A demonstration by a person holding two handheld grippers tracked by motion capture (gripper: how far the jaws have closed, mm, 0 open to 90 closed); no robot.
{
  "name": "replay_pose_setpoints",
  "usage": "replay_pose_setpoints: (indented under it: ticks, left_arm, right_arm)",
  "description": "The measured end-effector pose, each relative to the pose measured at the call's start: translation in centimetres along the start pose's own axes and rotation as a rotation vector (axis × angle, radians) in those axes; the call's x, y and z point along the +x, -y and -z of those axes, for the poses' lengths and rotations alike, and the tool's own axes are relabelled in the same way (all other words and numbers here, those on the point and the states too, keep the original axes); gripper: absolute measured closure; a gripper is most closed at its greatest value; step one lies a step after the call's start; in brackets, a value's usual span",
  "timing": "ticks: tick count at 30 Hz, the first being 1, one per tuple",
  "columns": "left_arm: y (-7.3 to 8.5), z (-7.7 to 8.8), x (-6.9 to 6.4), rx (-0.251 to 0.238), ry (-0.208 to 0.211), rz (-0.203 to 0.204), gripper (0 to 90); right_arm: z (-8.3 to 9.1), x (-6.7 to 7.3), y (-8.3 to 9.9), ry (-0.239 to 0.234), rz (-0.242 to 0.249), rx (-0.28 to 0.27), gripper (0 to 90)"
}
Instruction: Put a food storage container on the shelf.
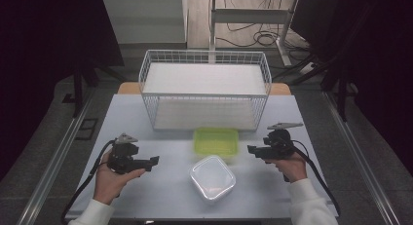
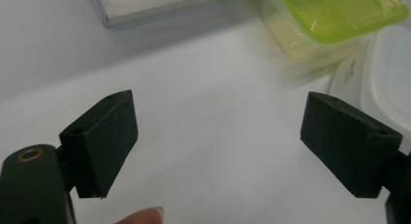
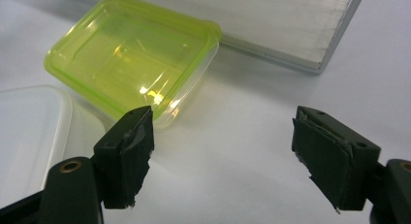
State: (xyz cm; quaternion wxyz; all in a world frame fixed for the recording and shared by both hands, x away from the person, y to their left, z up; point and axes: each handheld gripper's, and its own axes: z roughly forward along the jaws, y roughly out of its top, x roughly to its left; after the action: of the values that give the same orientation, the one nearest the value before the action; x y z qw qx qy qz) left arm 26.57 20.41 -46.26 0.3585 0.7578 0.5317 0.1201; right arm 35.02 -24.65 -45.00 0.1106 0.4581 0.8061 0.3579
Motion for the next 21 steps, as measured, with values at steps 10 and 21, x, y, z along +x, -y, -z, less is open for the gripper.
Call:
replay_pose_setpoints:
  ticks: [10, 21]
  left_arm:
    - [-1.4, -0.2, -0.5, -0.043, 0.014, 0.045, 19.7]
    - [-3.6, -1.2, -1.2, -0.032, 0.090, 0.080, 25.5]
  right_arm:
    - [0.4, -0.2, 0.1, -0.057, -0.059, -0.026, 23.3]
    - [-0.1, 1.5, -1.5, -0.100, -0.021, -0.026, 28.3]
